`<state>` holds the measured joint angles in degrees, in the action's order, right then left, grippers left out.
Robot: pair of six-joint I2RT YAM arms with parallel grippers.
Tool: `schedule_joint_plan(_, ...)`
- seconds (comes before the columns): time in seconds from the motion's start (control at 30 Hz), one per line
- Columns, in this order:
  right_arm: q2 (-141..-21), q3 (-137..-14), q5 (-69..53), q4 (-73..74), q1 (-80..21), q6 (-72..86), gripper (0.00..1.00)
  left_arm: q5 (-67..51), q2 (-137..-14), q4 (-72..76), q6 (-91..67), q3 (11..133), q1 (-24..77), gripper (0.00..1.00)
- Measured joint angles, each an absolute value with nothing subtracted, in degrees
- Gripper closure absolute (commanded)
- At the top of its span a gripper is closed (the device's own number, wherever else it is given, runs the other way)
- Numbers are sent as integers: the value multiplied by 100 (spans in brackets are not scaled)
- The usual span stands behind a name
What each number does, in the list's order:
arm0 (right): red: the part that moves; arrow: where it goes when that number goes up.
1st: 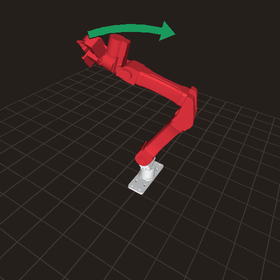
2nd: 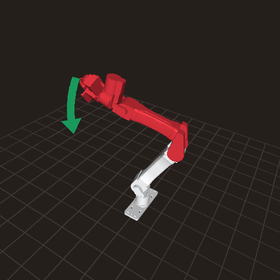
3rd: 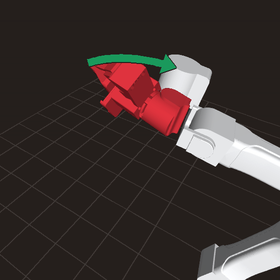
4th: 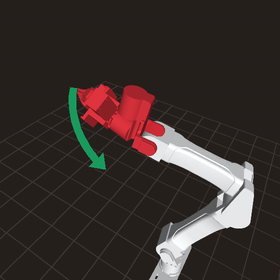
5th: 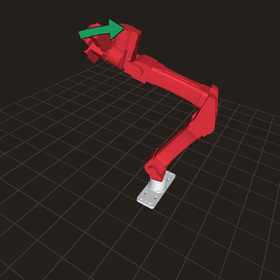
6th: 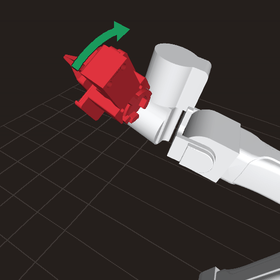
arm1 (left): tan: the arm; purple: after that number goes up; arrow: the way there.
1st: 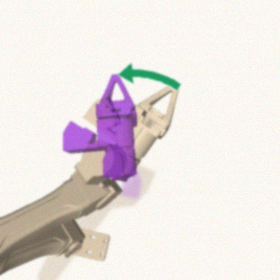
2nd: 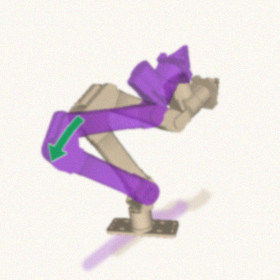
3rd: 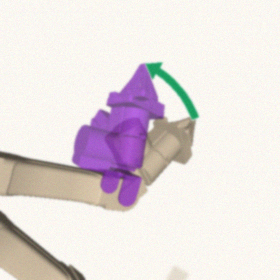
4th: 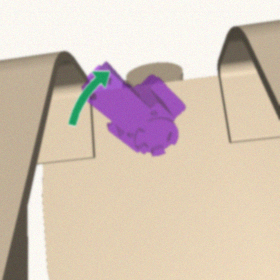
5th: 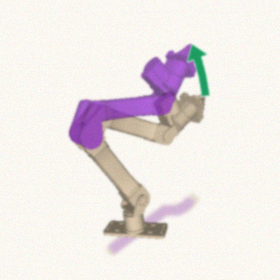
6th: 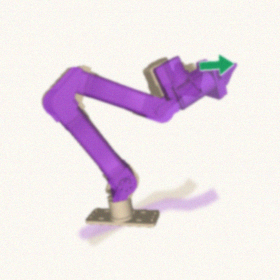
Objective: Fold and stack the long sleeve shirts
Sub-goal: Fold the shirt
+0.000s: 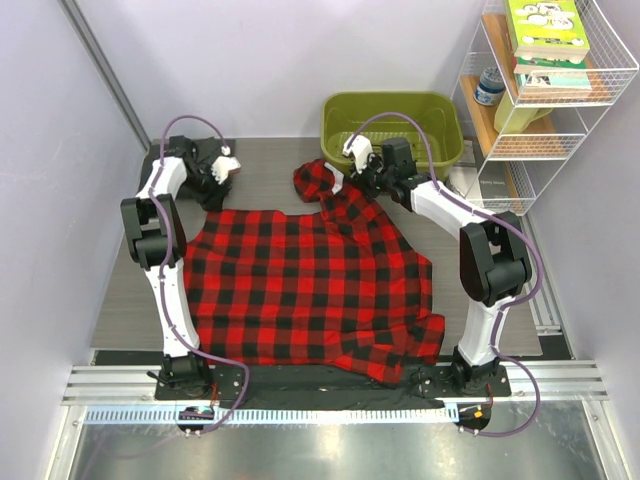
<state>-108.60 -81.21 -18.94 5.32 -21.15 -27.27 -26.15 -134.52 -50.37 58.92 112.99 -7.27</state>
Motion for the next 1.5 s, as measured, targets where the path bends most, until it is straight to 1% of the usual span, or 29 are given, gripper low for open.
schedule_joint_plan(0.2,-10860,-8125,-1879,532,-2115,-2733,99,-2617,-13456,-5113,5822,11365,-738,45)
schedule_joint_plan(0.3,-10860,-8156,-1876,548,-2115,-2733,99,-2661,-13496,-5231,5603,11627,-755,44)
schedule_joint_plan(0.47,-10860,-8219,-1874,561,-2112,-2729,99,-2770,-13496,-5273,5367,12009,-779,45)
schedule_joint_plan(1.03,-10860,-8252,-1874,563,-2099,-2733,99,-2738,-13541,-5898,5596,11764,-915,45)
schedule_joint_plan(1.1,-10860,-8252,-1874,565,-2099,-2742,99,-2689,-13581,-5905,5601,11740,-915,49)
schedule_joint_plan(1.13,-10860,-8252,-1874,563,-2099,-2746,99,-2652,-13609,-5907,5603,11727,-913,57)
schedule_joint_plan(1.3,-10868,-8261,-1874,565,-2099,-2786,99,-2502,-13657,-5819,5621,11732,-915,76)
schedule_joint_plan(1.33,-10886,-8283,-1872,567,-2099,-2794,99,-2482,-13668,-5804,5594,11747,-913,85)
schedule_joint_plan(1.43,-10993,-8423,-1824,561,-2099,-2812,99,-2460,-13697,-5789,5474,11804,-913,100)
schedule_joint_plan(1.5,-11113,-8611,-1776,561,-2078,-2808,99,-2467,-13699,-5780,5363,11813,-913,100)
